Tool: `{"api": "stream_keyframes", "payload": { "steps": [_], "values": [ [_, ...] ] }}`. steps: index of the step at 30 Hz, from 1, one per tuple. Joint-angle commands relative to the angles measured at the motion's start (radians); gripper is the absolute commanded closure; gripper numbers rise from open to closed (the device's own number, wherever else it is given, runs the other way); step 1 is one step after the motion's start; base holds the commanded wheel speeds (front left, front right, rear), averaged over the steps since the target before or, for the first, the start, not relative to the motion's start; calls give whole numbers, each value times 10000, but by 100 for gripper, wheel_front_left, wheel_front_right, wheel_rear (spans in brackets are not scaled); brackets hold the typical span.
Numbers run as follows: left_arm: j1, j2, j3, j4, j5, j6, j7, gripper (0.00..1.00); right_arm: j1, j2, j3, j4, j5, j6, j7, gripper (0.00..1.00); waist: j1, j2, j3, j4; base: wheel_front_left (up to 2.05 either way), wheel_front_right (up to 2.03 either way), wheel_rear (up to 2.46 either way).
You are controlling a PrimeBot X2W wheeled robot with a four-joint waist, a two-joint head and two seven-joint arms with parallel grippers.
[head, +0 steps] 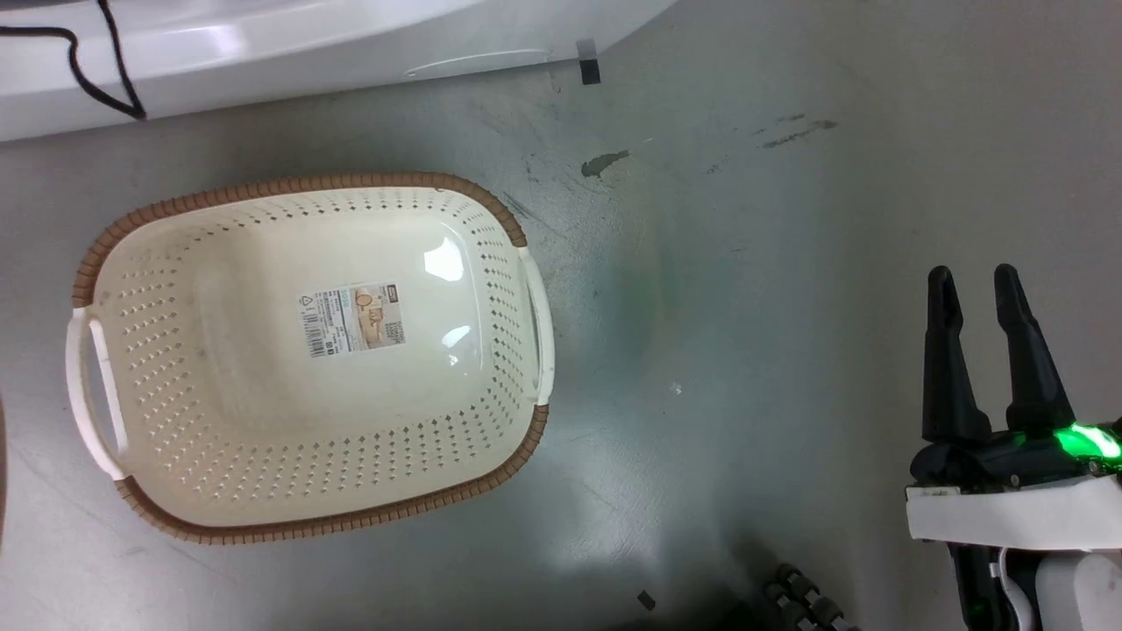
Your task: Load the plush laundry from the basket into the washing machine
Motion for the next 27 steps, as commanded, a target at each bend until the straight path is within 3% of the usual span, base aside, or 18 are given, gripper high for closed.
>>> {"api": "stream_keyframes", "payload": {
  "steps": [1, 9, 17, 18, 27],
  "values": [
    [-201, -65, 59, 82, -187, 40, 175, 0, -195, -4, -39, 0, 50, -7, -42, 0, -1, 0, -32, 46, 0, 0, 0],
    [-127, -538, 83, 155, -677, -155, 518, 0, -382, -4, -133, 114, -170, -7, -42, 0, -1, 0, -466, 423, 0, 0, 0],
    [726, -1058, 103, -3, -1027, -207, -302, 0, -478, -4, -343, 225, -432, -7, -42, 0, -1, 0, -1190, 898, 0, 0, 0],
    [1377, -1349, 33, 69, -1178, -352, -754, 0, -501, -4, -461, 313, -577, -7, -42, 0, -1, 0, -1639, 1181, 0, 0, 0],
    [2813, -1898, -245, 311, -1320, -510, -1663, 0, -382, -4, -601, 691, -767, -7, -42, 0, -1, 0, -2859, 1793, 0, 0, 0]
  ]
}}
